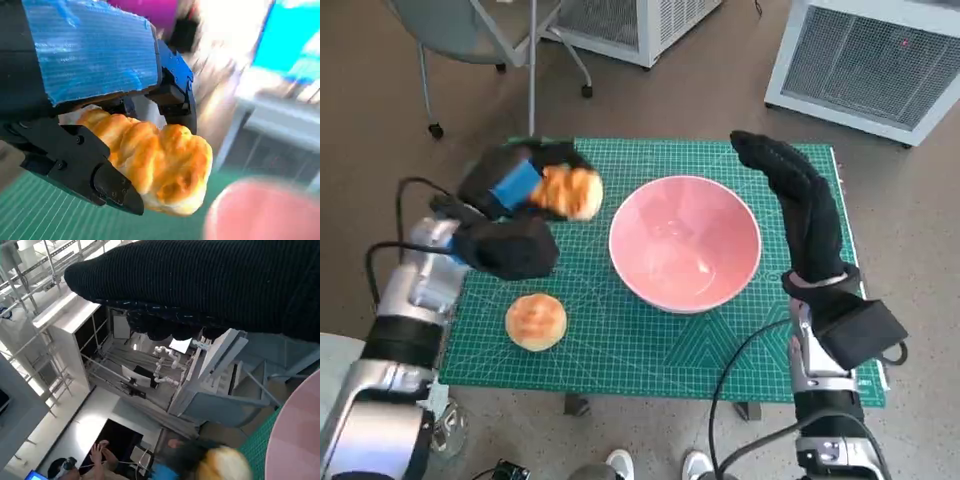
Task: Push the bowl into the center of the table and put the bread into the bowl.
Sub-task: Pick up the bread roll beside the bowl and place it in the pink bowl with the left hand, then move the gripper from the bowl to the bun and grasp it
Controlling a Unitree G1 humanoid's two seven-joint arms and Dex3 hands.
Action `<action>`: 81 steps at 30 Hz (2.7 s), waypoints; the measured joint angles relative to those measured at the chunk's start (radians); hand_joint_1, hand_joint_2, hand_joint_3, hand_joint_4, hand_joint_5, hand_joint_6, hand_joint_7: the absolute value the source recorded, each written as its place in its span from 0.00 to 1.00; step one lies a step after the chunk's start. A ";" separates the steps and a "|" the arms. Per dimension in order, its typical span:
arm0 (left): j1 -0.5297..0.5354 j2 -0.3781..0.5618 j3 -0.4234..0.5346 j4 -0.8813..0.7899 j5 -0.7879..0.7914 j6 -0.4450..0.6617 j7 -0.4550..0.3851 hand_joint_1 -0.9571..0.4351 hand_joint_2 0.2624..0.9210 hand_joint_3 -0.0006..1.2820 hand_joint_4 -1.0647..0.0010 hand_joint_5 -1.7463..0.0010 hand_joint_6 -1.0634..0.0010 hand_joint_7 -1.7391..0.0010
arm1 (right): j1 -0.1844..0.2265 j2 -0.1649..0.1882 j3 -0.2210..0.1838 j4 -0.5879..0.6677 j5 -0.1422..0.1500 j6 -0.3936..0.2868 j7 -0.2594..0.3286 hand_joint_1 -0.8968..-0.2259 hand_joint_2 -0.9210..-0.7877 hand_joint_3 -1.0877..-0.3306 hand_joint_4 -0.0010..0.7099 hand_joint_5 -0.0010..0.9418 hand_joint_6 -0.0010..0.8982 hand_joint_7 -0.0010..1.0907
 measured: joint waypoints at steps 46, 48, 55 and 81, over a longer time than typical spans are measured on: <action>-0.028 -0.269 -0.219 0.061 0.159 -0.136 0.047 0.60 1.00 0.14 0.51 0.42 0.49 0.24 | 0.037 0.003 -0.005 -0.050 0.010 0.007 0.008 0.28 0.00 0.37 0.24 0.00 0.00 0.46; -0.028 -0.268 -0.220 0.061 0.160 -0.133 0.041 0.55 0.96 0.14 0.55 0.63 0.56 0.31 | 0.040 0.003 -0.005 -0.055 0.011 0.009 0.008 0.28 0.00 0.37 0.24 0.00 0.00 0.46; -0.017 -0.233 -0.218 0.003 0.157 -0.103 -0.039 0.47 0.83 0.01 0.81 0.97 0.68 0.91 | 0.045 0.006 -0.006 -0.065 0.020 0.017 0.007 0.27 0.00 0.39 0.24 0.00 0.00 0.46; 0.208 0.060 0.116 -0.340 -0.381 -0.076 -0.478 0.17 1.00 0.09 0.94 1.00 0.71 0.99 | 0.043 0.018 -0.001 -0.038 0.019 0.016 -0.001 0.30 0.00 0.40 0.24 0.00 0.00 0.47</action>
